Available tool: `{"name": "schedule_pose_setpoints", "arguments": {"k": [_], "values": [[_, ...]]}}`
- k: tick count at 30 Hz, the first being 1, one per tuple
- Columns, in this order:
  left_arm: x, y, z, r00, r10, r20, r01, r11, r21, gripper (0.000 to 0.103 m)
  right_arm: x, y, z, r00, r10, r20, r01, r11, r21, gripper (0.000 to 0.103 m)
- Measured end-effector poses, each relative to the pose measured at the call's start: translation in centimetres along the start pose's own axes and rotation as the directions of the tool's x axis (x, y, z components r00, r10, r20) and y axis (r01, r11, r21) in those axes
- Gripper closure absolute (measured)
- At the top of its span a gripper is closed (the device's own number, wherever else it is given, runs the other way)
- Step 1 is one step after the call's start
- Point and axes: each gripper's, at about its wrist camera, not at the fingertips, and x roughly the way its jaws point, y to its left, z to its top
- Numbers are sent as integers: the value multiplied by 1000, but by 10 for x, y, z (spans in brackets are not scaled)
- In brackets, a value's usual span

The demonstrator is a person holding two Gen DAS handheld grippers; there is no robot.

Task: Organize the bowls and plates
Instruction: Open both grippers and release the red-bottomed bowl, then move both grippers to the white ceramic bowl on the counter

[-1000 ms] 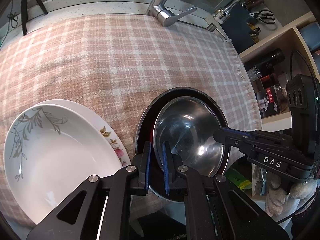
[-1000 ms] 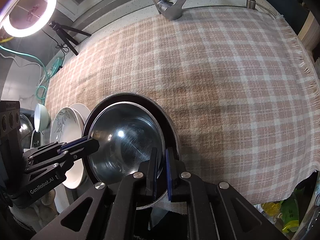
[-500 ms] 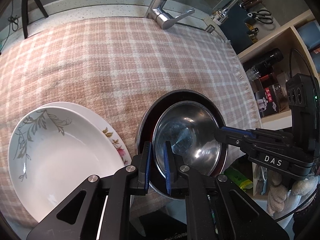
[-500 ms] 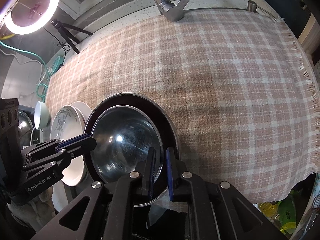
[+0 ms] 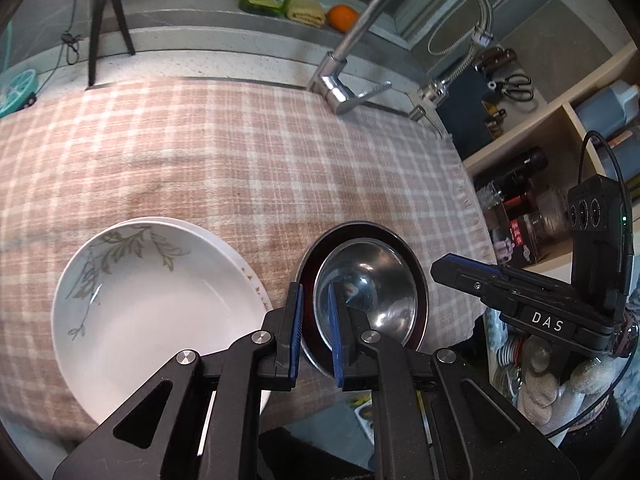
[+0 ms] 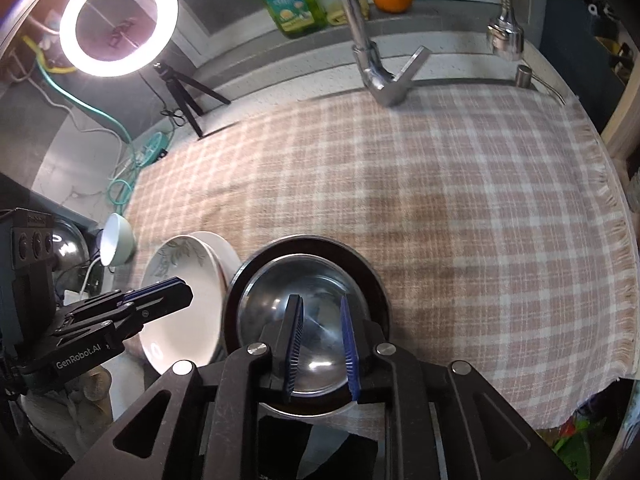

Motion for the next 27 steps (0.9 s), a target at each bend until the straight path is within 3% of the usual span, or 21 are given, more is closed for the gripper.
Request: {"name": "schedule_pose_setpoints", "arguments": {"k": [4, 14, 27], "values": [[-14, 9, -7, 999, 6, 50, -4, 999, -40, 92, -1, 11, 0, 999, 49, 19, -48, 999, -20, 76], [-55, 34, -32, 981, 38, 188, -7, 986, -167, 92, -6, 47, 3, 987, 147, 63, -142, 987, -79, 75], [-118, 120, -62, 928, 172, 330, -41, 929, -369, 92, 1, 138, 8, 972, 198, 126, -172, 966, -192, 75]]}}
